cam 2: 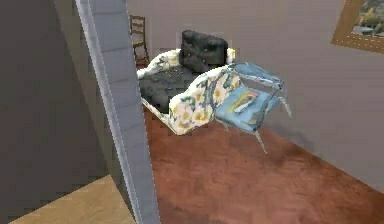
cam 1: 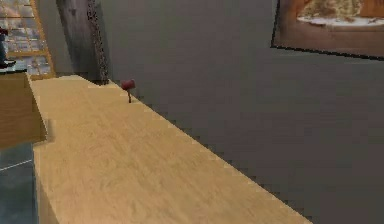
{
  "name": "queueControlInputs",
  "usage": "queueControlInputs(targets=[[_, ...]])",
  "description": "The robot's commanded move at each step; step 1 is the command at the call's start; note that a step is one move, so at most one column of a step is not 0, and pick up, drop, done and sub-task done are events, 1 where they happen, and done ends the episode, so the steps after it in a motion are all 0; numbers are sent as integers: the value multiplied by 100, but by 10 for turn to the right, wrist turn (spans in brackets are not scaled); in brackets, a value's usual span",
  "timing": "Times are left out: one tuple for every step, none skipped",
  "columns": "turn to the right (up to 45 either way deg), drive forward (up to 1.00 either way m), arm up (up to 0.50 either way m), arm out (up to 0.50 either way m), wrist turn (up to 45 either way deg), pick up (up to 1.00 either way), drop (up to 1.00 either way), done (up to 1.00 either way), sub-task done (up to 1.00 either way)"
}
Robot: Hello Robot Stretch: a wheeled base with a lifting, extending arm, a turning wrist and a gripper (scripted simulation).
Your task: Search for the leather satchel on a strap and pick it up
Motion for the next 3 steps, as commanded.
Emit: queueControlInputs(targets=[[30,0,0,0,0,0,0,0,0],[0,50,0,0,0,0,0,0,0],[450,0,0,0,0,0,0,0,0]])
